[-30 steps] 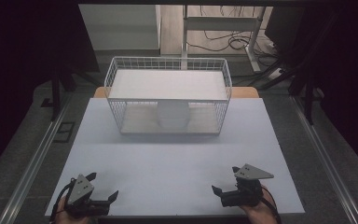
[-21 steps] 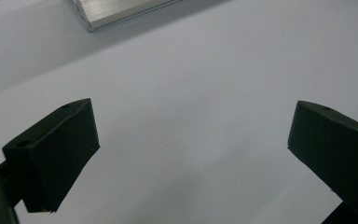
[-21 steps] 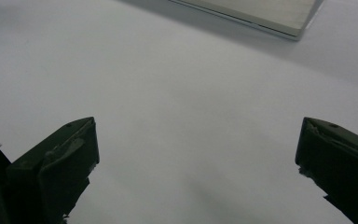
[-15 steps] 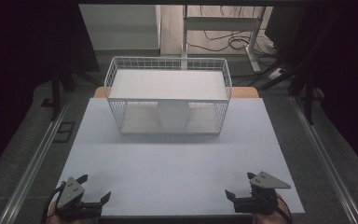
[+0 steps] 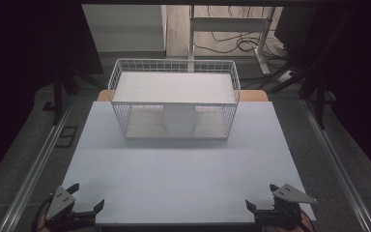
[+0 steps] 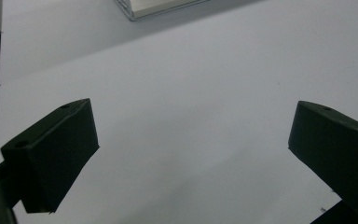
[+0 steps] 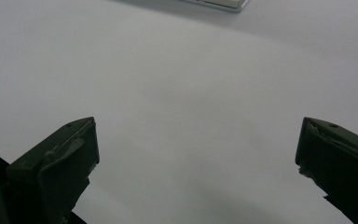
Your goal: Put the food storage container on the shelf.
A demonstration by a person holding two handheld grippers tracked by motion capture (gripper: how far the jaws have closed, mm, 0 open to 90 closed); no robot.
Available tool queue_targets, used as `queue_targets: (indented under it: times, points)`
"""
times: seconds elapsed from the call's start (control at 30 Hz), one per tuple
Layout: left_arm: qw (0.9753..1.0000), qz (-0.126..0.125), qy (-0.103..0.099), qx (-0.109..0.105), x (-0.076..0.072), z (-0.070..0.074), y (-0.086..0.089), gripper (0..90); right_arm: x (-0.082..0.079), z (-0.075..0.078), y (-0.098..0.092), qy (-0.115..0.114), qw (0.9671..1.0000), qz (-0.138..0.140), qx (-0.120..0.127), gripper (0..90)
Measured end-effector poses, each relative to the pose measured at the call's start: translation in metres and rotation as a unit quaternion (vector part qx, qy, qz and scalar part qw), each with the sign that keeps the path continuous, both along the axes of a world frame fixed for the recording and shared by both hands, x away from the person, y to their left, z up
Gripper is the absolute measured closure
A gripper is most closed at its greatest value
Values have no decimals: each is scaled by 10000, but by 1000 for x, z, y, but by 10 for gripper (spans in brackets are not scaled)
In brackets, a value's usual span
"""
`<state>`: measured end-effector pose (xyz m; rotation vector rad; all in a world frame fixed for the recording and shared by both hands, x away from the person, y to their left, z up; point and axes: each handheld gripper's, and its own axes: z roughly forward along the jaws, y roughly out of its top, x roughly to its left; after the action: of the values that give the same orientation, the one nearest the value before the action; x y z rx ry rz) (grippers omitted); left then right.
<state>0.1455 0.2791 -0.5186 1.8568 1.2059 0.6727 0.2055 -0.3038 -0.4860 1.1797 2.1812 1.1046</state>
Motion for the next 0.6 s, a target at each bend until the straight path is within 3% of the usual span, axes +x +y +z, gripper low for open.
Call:
queue_targets:
  times: [0.23,0.6]
  points:
    - [9999,72,66,-138,-2,-5,7,2,-6,-11,-12,172,9997,-166,-62,0]
    - [9997,126,179,-148,-1,-8,8,7,-5,-13,-14,306,9992,-261,-69,1]
